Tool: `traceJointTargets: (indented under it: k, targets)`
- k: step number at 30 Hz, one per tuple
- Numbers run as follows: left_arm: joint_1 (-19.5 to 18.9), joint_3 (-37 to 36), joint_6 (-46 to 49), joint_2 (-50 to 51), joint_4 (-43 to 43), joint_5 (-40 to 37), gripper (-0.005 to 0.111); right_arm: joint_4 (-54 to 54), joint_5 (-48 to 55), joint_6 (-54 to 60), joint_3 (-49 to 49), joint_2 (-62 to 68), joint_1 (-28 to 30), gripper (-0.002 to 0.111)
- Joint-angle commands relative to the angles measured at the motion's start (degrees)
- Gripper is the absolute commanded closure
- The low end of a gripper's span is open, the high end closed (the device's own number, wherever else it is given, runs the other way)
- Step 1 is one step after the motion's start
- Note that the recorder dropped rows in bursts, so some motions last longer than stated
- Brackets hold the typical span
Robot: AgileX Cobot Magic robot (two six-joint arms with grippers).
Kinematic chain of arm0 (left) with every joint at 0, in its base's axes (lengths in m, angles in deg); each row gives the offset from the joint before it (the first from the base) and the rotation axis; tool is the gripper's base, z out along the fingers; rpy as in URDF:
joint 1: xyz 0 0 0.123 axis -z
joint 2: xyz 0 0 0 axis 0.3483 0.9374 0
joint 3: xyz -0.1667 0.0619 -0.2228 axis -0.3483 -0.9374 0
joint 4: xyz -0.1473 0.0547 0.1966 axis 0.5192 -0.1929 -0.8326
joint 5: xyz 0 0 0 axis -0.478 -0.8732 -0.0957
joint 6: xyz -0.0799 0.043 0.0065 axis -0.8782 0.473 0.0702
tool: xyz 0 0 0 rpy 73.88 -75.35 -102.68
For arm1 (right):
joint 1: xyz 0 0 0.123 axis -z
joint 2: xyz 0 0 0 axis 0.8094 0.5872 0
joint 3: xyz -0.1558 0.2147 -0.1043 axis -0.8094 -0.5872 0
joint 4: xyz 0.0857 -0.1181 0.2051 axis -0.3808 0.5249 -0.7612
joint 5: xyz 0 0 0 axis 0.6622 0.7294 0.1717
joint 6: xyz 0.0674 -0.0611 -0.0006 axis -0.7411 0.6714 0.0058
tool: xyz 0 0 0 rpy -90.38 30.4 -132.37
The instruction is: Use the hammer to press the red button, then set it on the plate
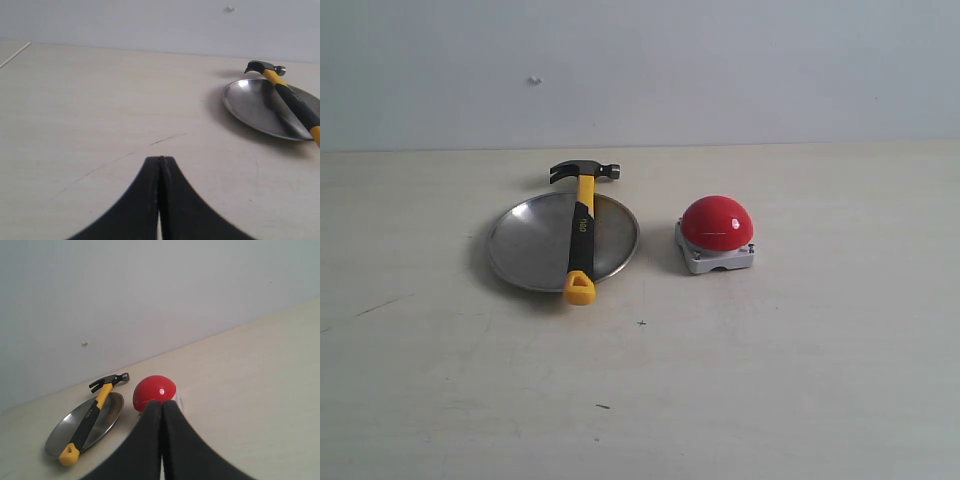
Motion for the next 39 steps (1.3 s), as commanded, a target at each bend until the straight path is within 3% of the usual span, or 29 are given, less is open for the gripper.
traceJointTargets:
  k: [1, 7, 20, 29, 39]
  targets:
    - [0.1, 0.0, 0.2, -0.3, 0.6, 0.2, 0.107, 4.9, 0.2, 3.2, -0.3, -0.3, 0.2, 0.108]
    - [0.1, 0.0, 0.2, -0.3, 0.6, 0.2, 0.107, 11.4, 1.0, 8.2, -0.3, -0.3, 0.2, 0.108]
    - [0.1, 0.0, 0.2, -0.3, 0.6, 0.2, 0.107, 11.9, 5.6, 13.8, -0.3, -0.3, 0.2, 0.108]
    - [0.1, 0.0, 0.2, -0.3, 0.6, 0.2, 0.107, -14.8, 3.4, 41.8, -0.3, -0.3, 0.3, 0.108]
    - [0.1, 0.0, 0.2, -0.3, 0.6, 0.2, 0.107, -15.0, 3.9, 43.4, -0.3, -0.3, 15.2, 0.108]
